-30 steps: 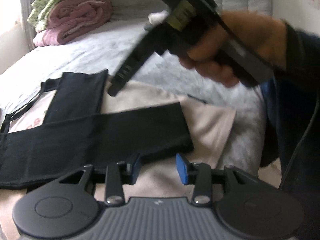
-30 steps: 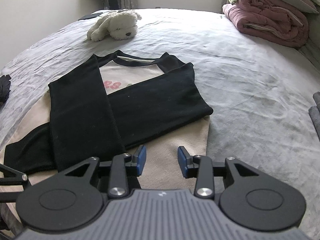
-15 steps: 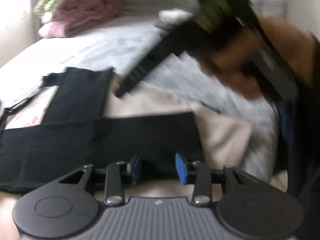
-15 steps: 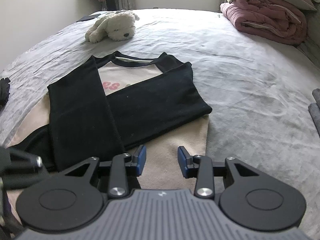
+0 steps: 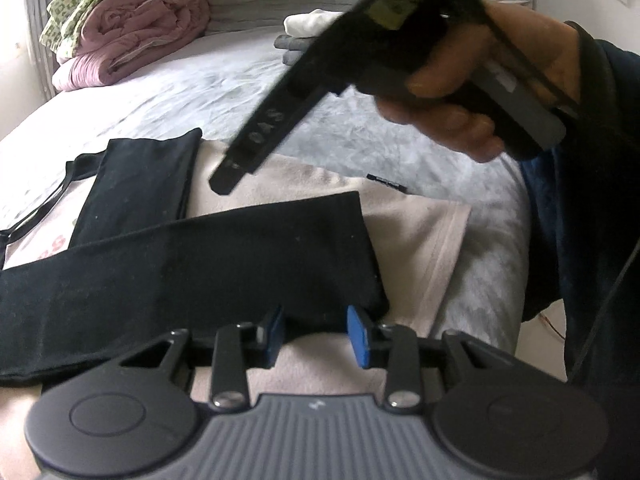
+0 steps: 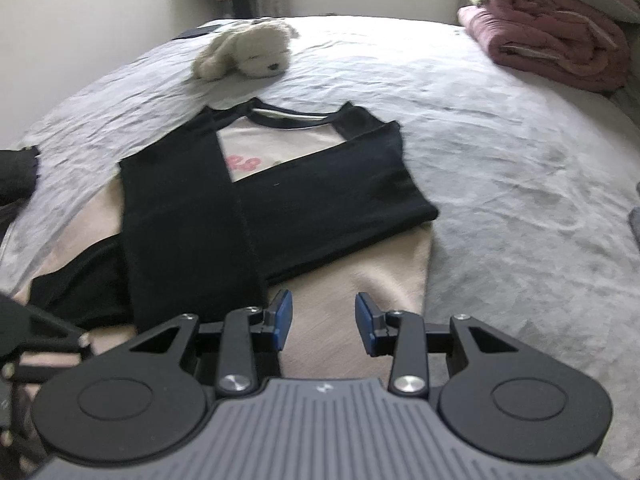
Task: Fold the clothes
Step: 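Grasp the bottom of the lengthwise folded sleeve with the right gripper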
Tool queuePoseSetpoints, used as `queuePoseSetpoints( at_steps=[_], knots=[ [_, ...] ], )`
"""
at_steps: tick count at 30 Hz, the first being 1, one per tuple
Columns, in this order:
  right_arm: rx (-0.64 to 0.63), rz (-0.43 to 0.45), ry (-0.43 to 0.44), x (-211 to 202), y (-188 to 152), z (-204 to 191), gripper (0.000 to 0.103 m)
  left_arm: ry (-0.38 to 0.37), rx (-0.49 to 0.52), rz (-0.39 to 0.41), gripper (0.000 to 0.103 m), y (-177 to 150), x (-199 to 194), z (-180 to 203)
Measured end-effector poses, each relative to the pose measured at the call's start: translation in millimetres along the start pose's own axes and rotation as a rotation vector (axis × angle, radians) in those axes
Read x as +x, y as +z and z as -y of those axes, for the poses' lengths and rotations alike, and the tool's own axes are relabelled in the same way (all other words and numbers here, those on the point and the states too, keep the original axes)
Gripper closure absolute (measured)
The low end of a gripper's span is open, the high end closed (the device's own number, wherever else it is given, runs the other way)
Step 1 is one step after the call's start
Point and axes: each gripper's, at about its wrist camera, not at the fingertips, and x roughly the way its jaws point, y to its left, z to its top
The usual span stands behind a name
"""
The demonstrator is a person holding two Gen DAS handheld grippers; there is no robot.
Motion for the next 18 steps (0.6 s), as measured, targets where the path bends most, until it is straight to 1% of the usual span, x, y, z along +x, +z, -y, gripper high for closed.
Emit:
queuePoseSetpoints(
  at_steps=[3,5,7,8,9,11,13,15,18],
  knots=[
    [-0.007,-0.015,0.034,-4,-8,2,0.064,0.005,0.002,0.000,0.069,0,0,1],
    [-0.015,-0.020,0.049,-8,-13,4,0.067,0.009,0.003,0.000,0.069,0,0,2],
    [-0.032,-0.010,0.066,-14,-18,5,0.088,0.010,0.003,-0.001,0.069,0,-1,2],
    [-0.041,0.007,0.086,-19,-21,5,0.093,0.011,0.004,-0.001,0.069,1,-1,2],
    [-0.055,0.026,0.115,-25,-24,5,0.100,0.013,0.004,-0.002,0.069,1,-1,3],
    [-0.102,0.049,0.176,-35,-31,1,0.101,0.014,0.006,-0.002,0.069,0,-1,3],
    [-0.144,0.014,0.195,-34,-39,-5,0.102,0.014,0.006,-0.002,0.069,1,0,3],
    [-0.167,-0.039,0.175,-26,-47,-8,0.102,0.013,0.002,-0.003,0.069,1,0,3],
    [-0.183,-0.082,0.134,-18,-53,-10,0.103,0.015,0.003,-0.004,0.069,1,1,3]
  ],
)
